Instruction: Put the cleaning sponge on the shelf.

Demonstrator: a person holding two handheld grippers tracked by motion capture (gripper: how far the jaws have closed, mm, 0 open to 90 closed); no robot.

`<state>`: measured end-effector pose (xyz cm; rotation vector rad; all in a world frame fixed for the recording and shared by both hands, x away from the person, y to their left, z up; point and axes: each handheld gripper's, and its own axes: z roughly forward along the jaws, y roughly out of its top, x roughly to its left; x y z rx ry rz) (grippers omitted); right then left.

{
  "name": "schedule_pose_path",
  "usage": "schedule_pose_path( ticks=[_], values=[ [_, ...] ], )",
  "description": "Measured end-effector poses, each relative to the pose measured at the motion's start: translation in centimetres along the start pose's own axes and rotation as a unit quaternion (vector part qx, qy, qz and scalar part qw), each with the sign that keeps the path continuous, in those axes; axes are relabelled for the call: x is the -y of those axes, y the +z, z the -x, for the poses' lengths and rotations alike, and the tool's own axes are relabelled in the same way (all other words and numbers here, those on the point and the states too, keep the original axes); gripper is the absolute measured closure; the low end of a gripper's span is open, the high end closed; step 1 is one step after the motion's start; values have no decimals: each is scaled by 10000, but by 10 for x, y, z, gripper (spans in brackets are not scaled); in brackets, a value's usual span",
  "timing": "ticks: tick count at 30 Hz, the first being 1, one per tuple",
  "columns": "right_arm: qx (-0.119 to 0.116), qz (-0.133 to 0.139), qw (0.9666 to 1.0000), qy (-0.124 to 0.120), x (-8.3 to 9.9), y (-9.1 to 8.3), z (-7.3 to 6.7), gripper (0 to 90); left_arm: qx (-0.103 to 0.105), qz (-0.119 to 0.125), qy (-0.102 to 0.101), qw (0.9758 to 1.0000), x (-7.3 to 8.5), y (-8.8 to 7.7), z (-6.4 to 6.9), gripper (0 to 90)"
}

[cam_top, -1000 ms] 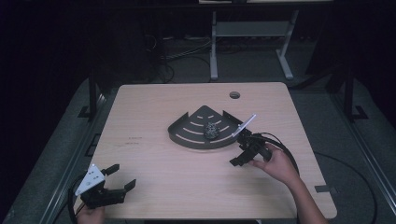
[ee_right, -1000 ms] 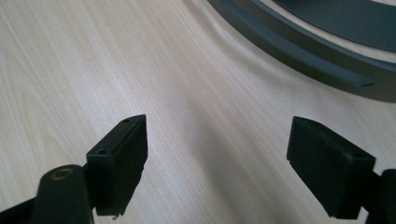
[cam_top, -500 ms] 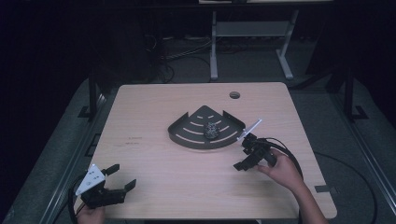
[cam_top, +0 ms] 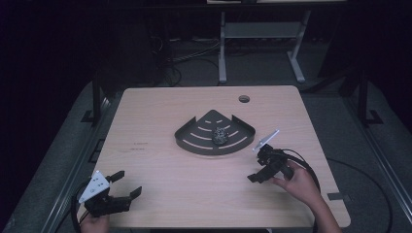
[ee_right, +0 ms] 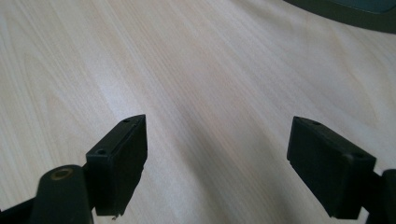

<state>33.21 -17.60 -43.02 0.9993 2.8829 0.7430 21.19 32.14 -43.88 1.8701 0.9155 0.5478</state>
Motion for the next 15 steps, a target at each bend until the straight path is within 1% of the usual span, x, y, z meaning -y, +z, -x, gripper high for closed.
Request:
schedule_pose_path(
  ticks=[4,8,12,15],
  values=[
    [23,56,10000,-6,6,-3,-2,198,7,-12,27,10000,0,0,0,133],
    [25,119,9999,53,15,-4,-2,197,5,-15,27,10000,0,0,0,133],
    [21,124,9999,109,23,-3,-3,196,14,-25,34,10000,0,1,0,133],
    [42,202,9997,127,29,-4,-7,196,18,-25,20,10000,0,1,0,133]
  ],
)
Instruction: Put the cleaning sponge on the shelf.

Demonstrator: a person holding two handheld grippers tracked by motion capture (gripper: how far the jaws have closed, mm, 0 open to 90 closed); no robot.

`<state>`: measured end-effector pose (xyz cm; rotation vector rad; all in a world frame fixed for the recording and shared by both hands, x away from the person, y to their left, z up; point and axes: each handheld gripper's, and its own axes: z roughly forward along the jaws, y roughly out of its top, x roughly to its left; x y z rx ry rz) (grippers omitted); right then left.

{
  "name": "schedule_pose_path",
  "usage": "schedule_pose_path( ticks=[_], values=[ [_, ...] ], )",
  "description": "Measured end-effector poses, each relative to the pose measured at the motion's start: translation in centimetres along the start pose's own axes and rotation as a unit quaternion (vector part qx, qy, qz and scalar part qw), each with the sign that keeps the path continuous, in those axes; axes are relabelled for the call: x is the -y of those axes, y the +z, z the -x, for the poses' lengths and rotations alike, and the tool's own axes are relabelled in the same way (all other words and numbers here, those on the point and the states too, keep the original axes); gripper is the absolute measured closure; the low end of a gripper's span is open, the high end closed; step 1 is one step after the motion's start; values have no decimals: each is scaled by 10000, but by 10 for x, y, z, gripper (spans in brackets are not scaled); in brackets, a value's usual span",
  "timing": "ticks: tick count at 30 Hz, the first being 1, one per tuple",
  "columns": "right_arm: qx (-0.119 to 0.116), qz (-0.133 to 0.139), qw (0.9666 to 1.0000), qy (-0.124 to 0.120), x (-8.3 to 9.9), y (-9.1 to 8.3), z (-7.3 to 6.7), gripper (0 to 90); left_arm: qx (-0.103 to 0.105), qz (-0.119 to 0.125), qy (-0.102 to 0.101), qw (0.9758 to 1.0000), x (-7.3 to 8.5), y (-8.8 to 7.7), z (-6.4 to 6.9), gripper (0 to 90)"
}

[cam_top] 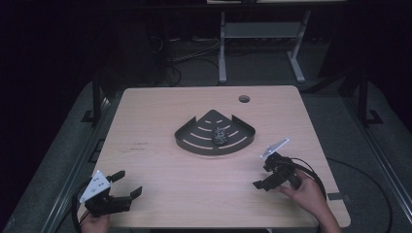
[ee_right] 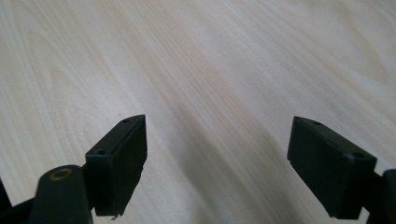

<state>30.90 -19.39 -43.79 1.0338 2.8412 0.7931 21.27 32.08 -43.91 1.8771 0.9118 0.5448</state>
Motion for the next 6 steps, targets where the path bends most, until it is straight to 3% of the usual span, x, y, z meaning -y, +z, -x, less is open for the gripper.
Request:
schedule_pose_path(
  ticks=[6],
  values=[
    [57,214,9997,112,18,-2,-12,193,-2,5,29,10000,0,0,0,133]
  ],
)
